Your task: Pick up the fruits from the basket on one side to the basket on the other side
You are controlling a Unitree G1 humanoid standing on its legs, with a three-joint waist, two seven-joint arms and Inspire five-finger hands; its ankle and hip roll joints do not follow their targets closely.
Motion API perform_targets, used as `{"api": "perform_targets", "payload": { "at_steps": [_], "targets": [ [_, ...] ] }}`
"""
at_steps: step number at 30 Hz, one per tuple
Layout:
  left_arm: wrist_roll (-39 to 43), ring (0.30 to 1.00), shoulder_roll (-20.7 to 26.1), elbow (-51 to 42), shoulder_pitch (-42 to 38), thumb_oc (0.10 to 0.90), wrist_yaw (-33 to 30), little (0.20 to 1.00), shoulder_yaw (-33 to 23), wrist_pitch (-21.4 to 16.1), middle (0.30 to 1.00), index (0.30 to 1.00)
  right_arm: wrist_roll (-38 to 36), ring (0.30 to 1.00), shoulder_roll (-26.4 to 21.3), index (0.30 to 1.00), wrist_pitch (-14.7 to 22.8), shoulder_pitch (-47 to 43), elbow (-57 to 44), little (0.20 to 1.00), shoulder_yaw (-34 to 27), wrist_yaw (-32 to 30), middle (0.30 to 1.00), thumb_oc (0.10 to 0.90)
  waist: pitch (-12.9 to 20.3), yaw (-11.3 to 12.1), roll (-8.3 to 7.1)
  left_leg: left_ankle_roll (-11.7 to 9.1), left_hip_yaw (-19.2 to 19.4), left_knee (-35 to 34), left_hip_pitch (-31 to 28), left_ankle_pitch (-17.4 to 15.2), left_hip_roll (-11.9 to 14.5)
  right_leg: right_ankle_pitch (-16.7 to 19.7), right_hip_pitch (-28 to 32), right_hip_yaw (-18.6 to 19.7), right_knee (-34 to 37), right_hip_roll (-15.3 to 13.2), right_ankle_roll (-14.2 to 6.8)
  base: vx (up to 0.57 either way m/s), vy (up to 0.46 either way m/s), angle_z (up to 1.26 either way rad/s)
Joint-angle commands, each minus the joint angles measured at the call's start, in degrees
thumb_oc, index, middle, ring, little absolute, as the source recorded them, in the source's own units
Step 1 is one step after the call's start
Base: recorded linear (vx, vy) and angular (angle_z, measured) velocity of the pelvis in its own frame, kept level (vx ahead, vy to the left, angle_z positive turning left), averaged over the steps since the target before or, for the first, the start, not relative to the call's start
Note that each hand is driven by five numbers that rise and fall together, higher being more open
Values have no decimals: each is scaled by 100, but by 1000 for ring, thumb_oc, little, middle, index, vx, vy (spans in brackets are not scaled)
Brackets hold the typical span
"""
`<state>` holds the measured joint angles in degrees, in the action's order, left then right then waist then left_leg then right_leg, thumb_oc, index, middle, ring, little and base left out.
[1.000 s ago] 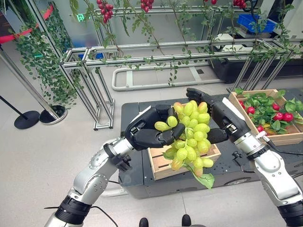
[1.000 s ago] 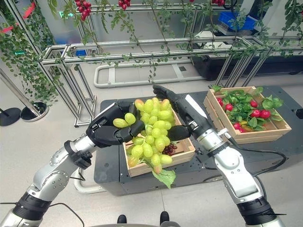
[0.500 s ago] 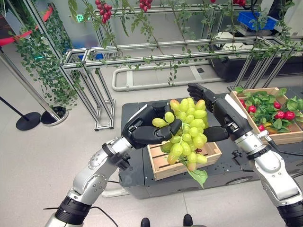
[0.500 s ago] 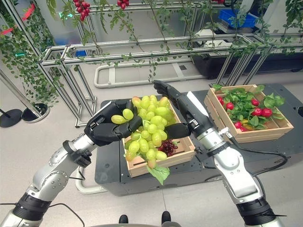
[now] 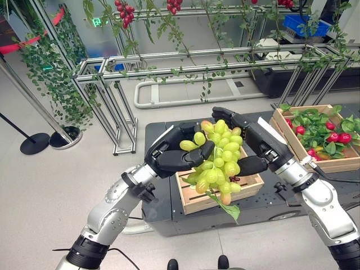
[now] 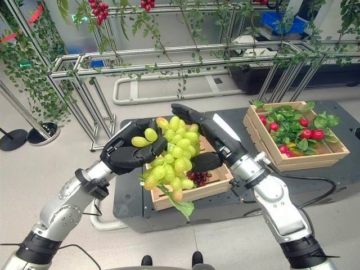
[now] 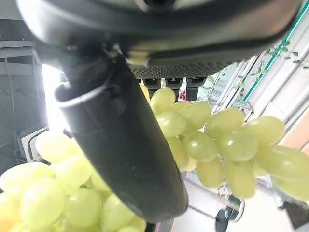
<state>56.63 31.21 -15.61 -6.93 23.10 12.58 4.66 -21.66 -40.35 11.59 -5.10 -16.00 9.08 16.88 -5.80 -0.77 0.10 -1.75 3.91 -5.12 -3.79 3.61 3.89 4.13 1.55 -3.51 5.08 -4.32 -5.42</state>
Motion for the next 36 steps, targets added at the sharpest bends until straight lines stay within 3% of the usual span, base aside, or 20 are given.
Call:
{"api": "perform_targets", "payload": {
  "at_steps": [1, 9, 25, 26, 27, 29, 36],
  "targets": [
    [383, 300, -145, -103, -362, 400, 78, 300, -40, -396, 300, 300, -718, 316, 194, 316, 832, -670, -691, 316, 180, 210, 316, 411, 590, 63, -150, 10, -177, 12, 52, -326, 157, -81, 142, 7, -8, -303, -101, 0, 0, 0],
    [287, 300, -161, -43, -286, 400, -28, 300, 100, -387, 300, 300, -783, 300, 347, 300, 920, -667, -633, 300, 347, 94, 300, 400, 584, 76, -143, 24, -186, 12, 43, -320, 154, -79, 151, 25, -8, -299, -104, 0, 0, 0],
    [-423, 314, -139, 55, -71, 409, -408, 314, -75, -613, 314, 314, -525, 300, 670, 300, 1004, -332, -474, 300, 52, -841, 300, 400, 541, 43, -107, 43, -142, 12, 67, -312, 157, -69, 98, 67, -8, -270, -95, 0, 0, 0],
    [-458, 389, -131, 55, -66, 460, -437, 389, -90, -641, 389, 389, -504, 300, 678, 300, 999, -318, -475, 300, 42, -870, 300, 400, 539, 43, -105, 43, -142, 12, 67, -311, 157, -68, 96, 69, -8, -269, -94, 0, 0, 0],
    [-532, 420, -123, 51, -61, 480, -497, 420, -113, -685, 420, 420, -478, 300, 686, 300, 987, -304, -472, 300, 26, -919, 300, 400, 537, 42, -103, 43, -142, 12, 69, -310, 157, -68, 94, 70, -8, -268, -93, 0, 0, 0],
    [-885, 900, -103, 65, -37, 800, -688, 900, -260, -856, 900, 900, -424, 300, 735, 300, 965, -210, -425, 300, -87, -1007, 300, 400, 523, 37, -100, 38, -134, 12, 82, -311, 159, -72, 81, 68, -8, -262, -87, -8, -3, -2],
    [-1811, 900, -39, -35, 140, 800, -1234, 900, -798, -1431, 900, 900, -261, 300, 862, 300, 822, 55, -370, 300, -359, -1321, 300, 400, 496, 31, -104, 13, -97, 12, 115, -304, 181, -79, 49, 42, -8, -241, -70, -15, -23, -8]
  ]
}}
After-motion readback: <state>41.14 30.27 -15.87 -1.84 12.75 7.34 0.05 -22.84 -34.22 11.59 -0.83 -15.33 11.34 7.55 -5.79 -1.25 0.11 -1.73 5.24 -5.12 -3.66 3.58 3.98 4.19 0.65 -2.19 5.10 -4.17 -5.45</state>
